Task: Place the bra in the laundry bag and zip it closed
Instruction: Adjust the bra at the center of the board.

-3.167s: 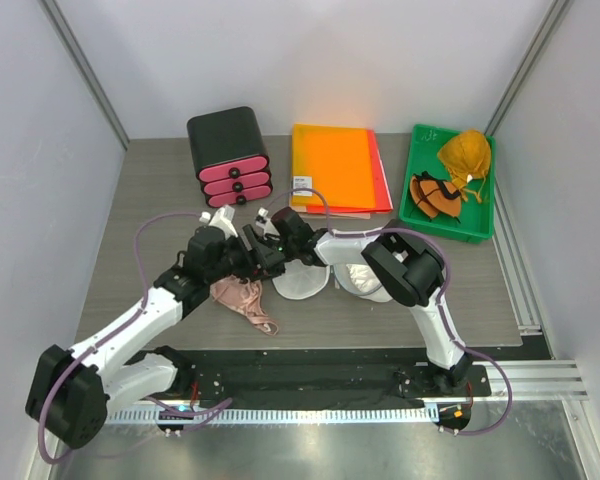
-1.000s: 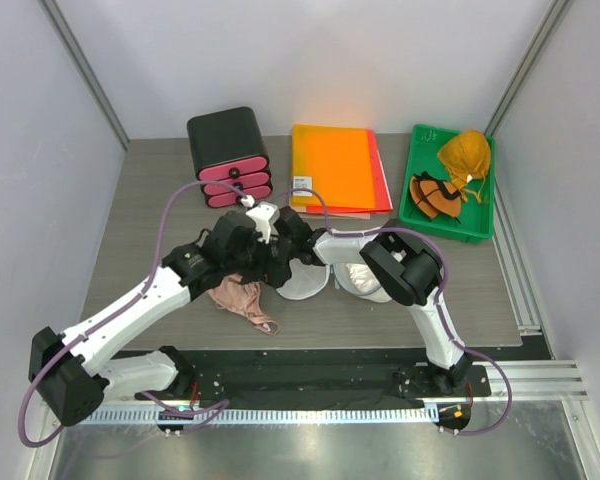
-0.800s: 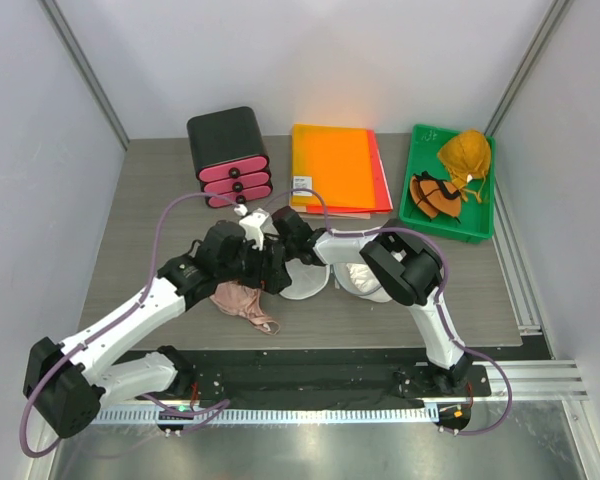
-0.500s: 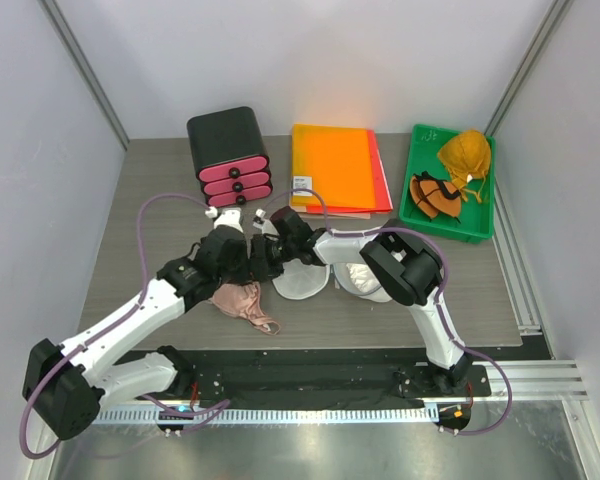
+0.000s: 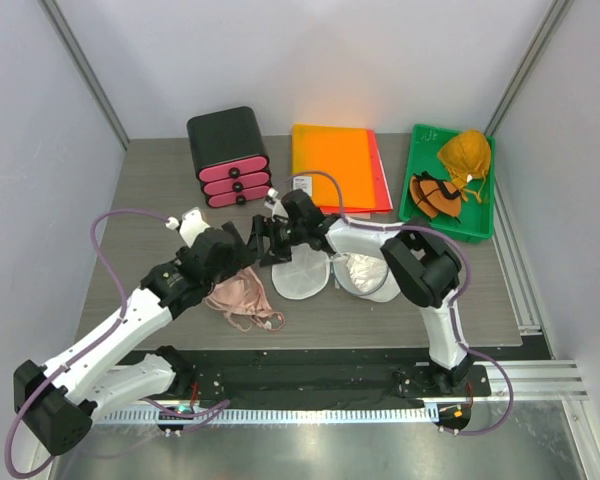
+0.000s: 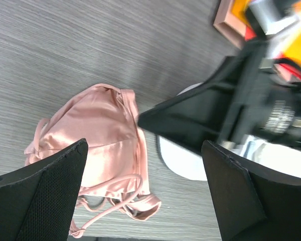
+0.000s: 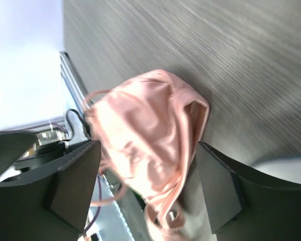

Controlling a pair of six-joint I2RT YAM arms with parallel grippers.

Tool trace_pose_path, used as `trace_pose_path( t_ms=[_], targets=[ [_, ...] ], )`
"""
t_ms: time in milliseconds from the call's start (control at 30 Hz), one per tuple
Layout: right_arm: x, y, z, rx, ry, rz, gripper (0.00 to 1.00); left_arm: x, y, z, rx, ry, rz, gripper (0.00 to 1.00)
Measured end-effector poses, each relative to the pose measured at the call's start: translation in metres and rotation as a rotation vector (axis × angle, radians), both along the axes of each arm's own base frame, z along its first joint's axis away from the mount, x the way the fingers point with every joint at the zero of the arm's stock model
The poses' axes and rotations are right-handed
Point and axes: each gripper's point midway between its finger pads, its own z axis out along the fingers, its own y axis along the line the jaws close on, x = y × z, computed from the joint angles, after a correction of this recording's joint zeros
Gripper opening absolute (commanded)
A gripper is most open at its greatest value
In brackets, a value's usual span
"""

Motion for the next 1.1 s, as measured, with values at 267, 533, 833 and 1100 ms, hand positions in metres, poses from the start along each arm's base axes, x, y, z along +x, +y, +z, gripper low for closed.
trace_pose_path(
  t_ms=[267, 533, 833, 1100],
  targets=[
    [0.020, -0.039, 0.073, -0.032, -0.194, -0.064, 0.84, -0.007, 0.015, 0.017, -0.027, -0.039, 0.056, 1.00],
    [-0.079, -0.048, 0.060, -0.155, -0.346, 0.139, 0.76, -0.006, 0.037, -0.009, -0.075, 0.081, 0.129, 0.83],
    [-0.132, -0.079, -0.008, -0.292, -0.288, 0.211, 0.77, -0.033, 0.055, -0.060, -0.134, 0.186, 0.187, 1.00],
    [-0.090, -0.056, 0.031, -0.144, -0.313, 0.140, 0.77, -0.046, 0.056, -0.073, -0.208, 0.116, 0.183, 1.00]
  ],
)
